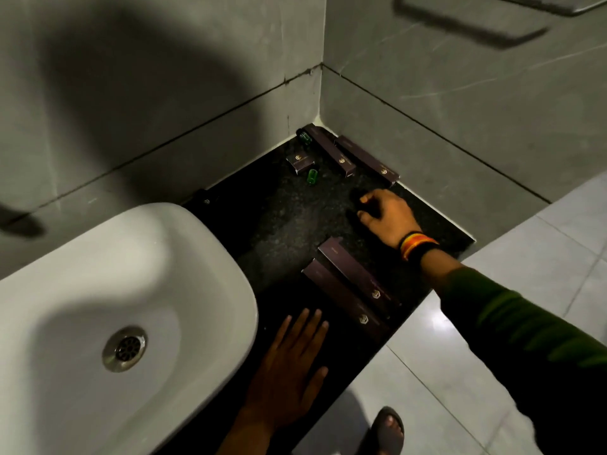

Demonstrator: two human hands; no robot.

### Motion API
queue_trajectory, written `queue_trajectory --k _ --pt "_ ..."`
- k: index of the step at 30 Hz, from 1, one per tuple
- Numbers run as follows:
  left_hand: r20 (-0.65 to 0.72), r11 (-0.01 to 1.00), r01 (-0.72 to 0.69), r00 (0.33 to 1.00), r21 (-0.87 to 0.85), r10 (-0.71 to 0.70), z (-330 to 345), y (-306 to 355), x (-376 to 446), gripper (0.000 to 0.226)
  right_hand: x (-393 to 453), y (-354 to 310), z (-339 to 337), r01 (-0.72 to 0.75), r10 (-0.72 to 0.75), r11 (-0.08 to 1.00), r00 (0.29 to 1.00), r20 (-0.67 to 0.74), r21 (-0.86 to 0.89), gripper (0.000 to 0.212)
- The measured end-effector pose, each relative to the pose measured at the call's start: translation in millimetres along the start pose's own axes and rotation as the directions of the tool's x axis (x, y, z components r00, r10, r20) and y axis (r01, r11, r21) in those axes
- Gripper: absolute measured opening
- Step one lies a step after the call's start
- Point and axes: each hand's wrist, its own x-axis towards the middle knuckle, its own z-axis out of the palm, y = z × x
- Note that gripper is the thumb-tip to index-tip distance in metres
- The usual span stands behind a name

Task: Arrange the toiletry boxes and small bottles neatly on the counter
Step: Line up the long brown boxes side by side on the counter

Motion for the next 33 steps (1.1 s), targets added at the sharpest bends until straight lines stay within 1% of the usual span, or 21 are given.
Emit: queue_trajectory --k 2,5,7,10,13,15,18,20,21,26,29,33 --pt "-0.006 1.0 -0.006 1.0 -0.019 0.006 1 -1 0 0.071 36 -10 4 0.027 -0.026 0.998 0.999 0.021 -0.05 0.042" --pt "-0.03 0.999 -0.008 1.0 -0.045 0.007 3 -3 0 0.073 88 -24 11 0.099 -0.086 0.986 0.991 0.101 -0.131 0.056" --pt "-0.029 0.999 -0.02 0.999 -0.026 0.019 4 -3 1 0.074 117 -29 16 0.094 -0.073 0.981 0.989 0.128 -0.17 0.061" --pt "-0.017 1.0 -0.018 1.0 0.021 0.018 1 -4 2 0.074 142 -32 21 0.017 0.001 0.984 0.995 0.101 -0.179 0.054" --pt "-0.013 1.0 -0.01 1.0 0.01 0.01 -1 -3 2 0.074 142 -29 23 -0.025 0.024 0.984 1.0 -0.011 -0.176 0.04" --pt "-0.018 1.0 -0.015 1.0 -0.013 0.015 -1 -2 1 0.073 127 -24 21 -0.06 0.053 0.989 0.997 -0.057 -0.135 0.036" --pt "-0.017 1.0 -0.012 1.0 -0.023 0.012 -1 -2 0 0.072 77 -5 13 -0.144 0.15 0.988 0.98 -0.129 0.055 0.04" --pt "0.0 1.0 -0.01 1.0 0.006 0.01 -1 -3 0 0.073 26 12 8 -0.164 0.194 0.968 0.968 -0.157 0.188 0.038" --pt "0.004 1.0 -0.008 1.0 0.015 0.008 -1 -3 0 0.073 -1 22 6 -0.164 0.203 0.96 0.966 -0.161 0.227 0.035" --pt "-0.005 1.0 0.002 1.0 0.008 -0.001 -2 -1 -1 0.072 -110 57 4 -0.182 0.21 0.96 0.971 -0.118 0.211 0.034" --pt "-0.004 1.0 0.003 1.0 0.014 -0.003 -4 1 0 0.071 -140 64 10 -0.201 0.224 0.959 0.97 -0.099 0.2 0.035" --pt "0.005 1.0 0.009 1.0 0.029 -0.009 -5 2 -1 0.071 -149 65 16 -0.197 0.216 0.959 0.974 -0.073 0.205 0.038"
